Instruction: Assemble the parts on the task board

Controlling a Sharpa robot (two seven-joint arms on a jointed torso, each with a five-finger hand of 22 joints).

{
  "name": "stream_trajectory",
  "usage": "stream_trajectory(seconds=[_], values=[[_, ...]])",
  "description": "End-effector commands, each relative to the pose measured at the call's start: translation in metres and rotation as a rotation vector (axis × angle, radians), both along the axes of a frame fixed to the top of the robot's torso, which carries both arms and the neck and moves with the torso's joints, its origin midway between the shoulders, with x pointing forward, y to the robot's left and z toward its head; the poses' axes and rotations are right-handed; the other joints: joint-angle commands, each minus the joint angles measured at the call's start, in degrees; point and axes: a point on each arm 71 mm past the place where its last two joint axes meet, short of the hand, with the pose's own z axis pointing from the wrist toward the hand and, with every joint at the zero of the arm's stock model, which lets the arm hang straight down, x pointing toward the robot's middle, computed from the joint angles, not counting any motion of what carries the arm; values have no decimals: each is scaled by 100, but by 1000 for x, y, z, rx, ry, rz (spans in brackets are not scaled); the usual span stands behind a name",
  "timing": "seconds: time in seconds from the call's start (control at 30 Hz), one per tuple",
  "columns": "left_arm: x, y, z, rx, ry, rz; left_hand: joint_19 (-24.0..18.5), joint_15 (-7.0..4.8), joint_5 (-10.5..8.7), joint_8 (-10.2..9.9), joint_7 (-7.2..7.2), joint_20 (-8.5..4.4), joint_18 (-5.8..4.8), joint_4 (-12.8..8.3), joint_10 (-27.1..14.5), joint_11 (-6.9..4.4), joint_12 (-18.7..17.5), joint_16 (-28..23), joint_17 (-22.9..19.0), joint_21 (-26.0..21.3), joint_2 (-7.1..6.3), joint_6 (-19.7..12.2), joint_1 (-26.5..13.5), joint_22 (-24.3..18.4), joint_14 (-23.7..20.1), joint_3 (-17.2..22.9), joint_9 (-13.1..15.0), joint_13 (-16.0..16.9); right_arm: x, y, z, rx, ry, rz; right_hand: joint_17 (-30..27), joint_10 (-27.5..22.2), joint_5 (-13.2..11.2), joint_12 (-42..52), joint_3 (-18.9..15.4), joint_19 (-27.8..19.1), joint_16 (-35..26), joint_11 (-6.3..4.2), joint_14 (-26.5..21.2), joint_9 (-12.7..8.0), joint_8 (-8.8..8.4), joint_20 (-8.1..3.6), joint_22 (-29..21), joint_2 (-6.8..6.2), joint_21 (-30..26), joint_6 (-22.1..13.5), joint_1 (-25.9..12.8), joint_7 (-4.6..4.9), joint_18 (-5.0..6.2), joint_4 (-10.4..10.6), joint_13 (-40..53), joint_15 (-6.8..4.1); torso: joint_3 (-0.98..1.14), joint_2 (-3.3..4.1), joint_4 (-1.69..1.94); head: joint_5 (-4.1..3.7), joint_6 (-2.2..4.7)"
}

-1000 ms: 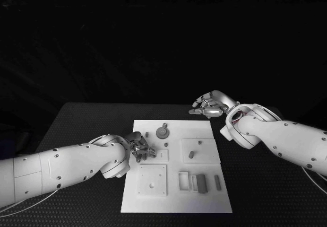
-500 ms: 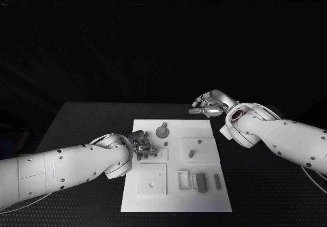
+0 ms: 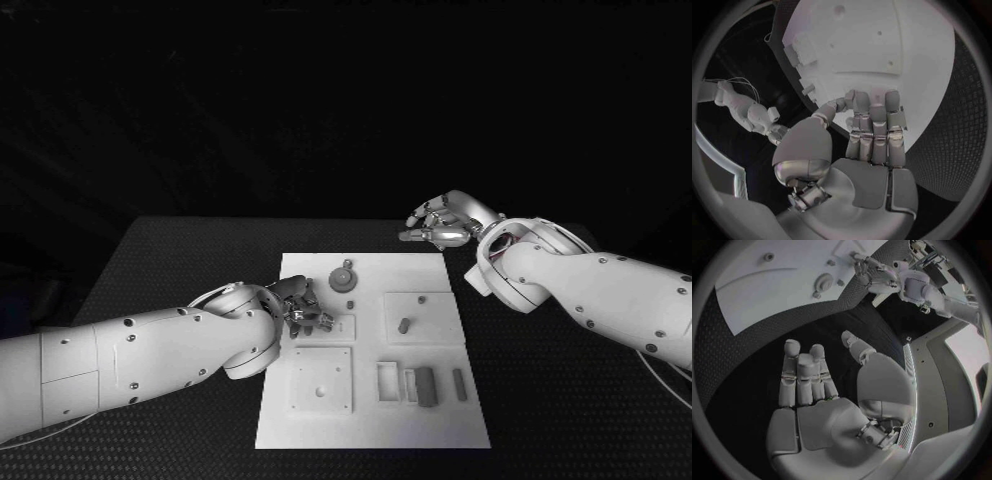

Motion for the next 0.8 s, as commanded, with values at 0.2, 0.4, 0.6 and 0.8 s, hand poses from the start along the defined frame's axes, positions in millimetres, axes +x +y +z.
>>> stream_trajectory(seconds=[0.2, 0.4, 0.6, 0.8], values=[[-1, -1, 0, 28, 6, 4, 243, -265, 27, 34, -80, -237, -73, -585, -20, -47, 58, 105, -74, 40, 28, 94, 59, 53, 57, 634, 13, 7, 1, 2, -1, -6, 11, 17, -7, -1, 18, 25, -26, -43, -13, -16, -17, 5, 31, 8, 99, 63, -30, 42, -3, 15, 90, 4, -8, -18, -12, -1, 11, -1, -14], [0, 0, -1, 31, 6, 9, 252, -273, 32, 38, -83, -245, -75, -585, -15, -51, 71, 144, -105, 45, 27, 102, 57, 70, 57, 635, 18, 9, 1, 2, -1, -7, 12, 17, -7, -2, 19, 26, -28, -45, -14, -16, -19, 5, 30, 8, 99, 66, -31, 41, -4, 15, 90, 4, -10, -18, -17, -5, 10, 1, -35], [1, 1, -1, 31, 0, 18, 254, -276, 36, 39, -85, -249, -76, -584, -17, -53, 77, 165, -126, 46, 30, 104, 54, 80, 53, 637, 21, 9, 1, 3, -1, -6, 12, 18, -7, -3, 19, 27, -30, -47, -14, -16, -20, 5, 29, 8, 100, 68, -32, 41, -4, 15, 90, 3, -12, -18, -18, -5, 11, 3, -22], [1, 0, 0, 37, -7, 13, 257, -280, 38, 37, -84, -254, -77, -585, -22, -54, 82, 187, -152, 46, 51, 100, 57, 90, 48, 645, 22, 8, 1, 3, -1, -7, 13, 17, -7, -4, 20, 28, -30, -49, -14, -16, -22, 5, 29, 8, 100, 72, -33, 40, 0, 14, 90, 0, -13, -18, -15, -5, 9, 5, -13]])
